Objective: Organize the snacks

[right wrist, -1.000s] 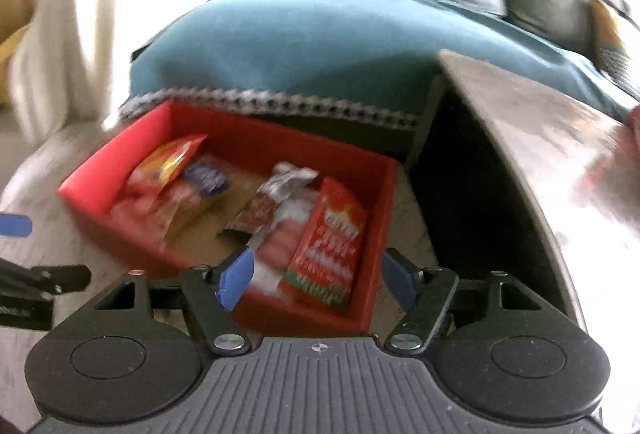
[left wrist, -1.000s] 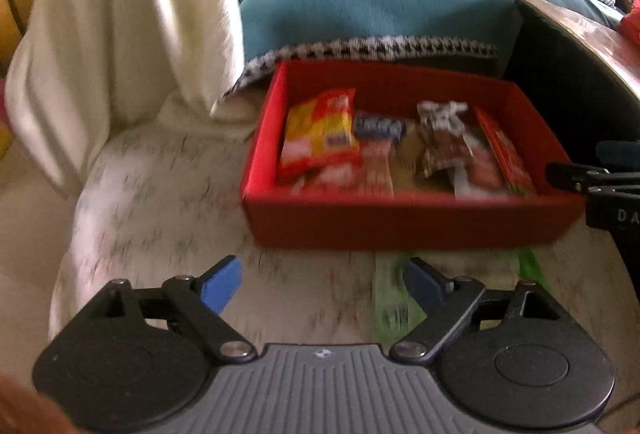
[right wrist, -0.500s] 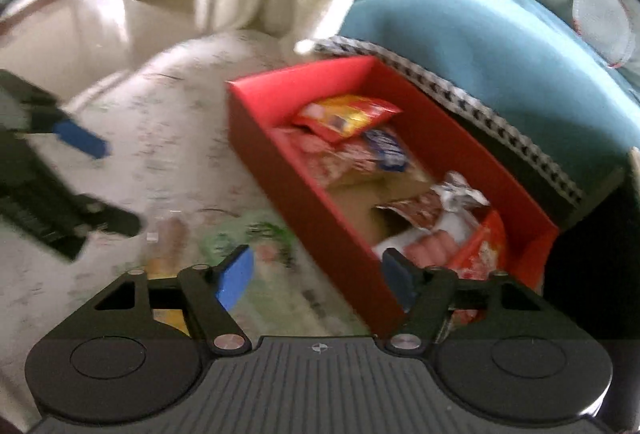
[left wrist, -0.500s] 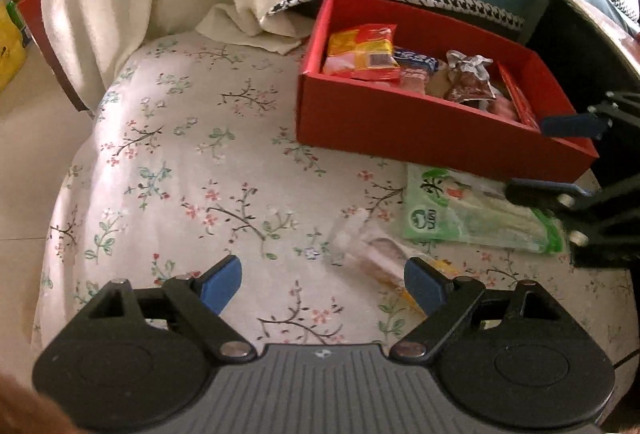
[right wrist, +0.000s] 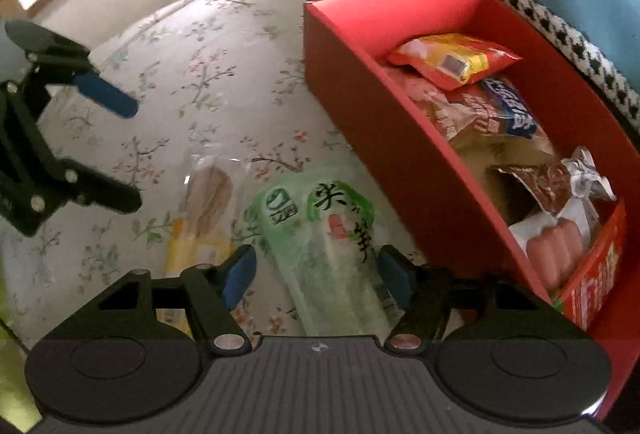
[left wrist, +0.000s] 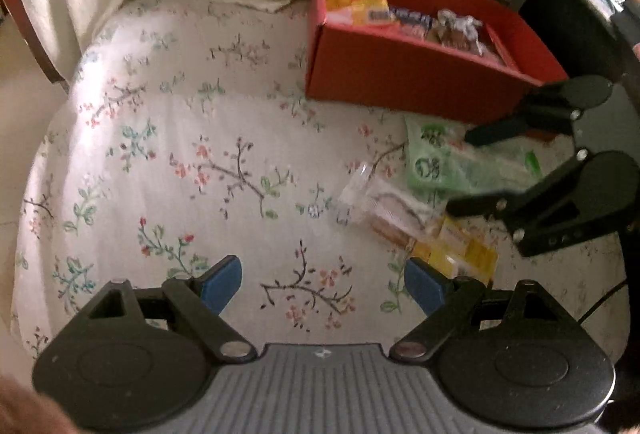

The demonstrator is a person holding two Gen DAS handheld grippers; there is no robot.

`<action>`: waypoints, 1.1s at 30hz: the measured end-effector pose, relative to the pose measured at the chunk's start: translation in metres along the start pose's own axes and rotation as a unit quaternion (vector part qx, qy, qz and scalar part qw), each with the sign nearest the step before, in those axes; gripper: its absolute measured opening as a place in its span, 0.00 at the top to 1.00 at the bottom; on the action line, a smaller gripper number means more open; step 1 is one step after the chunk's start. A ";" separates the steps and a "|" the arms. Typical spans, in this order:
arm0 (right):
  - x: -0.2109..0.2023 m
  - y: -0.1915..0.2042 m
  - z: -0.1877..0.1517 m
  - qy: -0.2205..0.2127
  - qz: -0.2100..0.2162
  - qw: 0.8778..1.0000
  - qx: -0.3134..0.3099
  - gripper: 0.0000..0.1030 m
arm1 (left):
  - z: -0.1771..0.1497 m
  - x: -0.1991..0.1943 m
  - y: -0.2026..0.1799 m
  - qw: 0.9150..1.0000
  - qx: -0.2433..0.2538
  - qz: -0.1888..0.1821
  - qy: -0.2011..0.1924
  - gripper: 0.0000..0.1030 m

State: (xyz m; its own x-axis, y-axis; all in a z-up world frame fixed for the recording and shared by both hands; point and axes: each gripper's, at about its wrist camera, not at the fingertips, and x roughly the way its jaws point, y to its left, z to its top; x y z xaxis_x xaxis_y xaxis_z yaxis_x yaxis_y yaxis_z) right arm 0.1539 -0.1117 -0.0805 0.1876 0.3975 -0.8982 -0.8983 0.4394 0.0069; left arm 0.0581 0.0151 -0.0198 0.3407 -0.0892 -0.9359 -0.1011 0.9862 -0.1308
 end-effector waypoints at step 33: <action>-0.063 0.022 -0.107 -0.021 -0.079 0.971 0.226 0.62 | 0.005 0.033 -0.128 0.995 0.037 0.084 -0.033 0.67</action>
State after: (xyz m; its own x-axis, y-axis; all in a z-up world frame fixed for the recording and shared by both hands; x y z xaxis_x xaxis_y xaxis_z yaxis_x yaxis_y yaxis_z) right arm 0.0796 -0.2128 -0.0710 0.3332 0.3248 -0.8851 -0.5927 0.8022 0.0712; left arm 0.0865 -0.1136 -0.0320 0.3848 0.0847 -0.9191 -0.0940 0.9942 0.0523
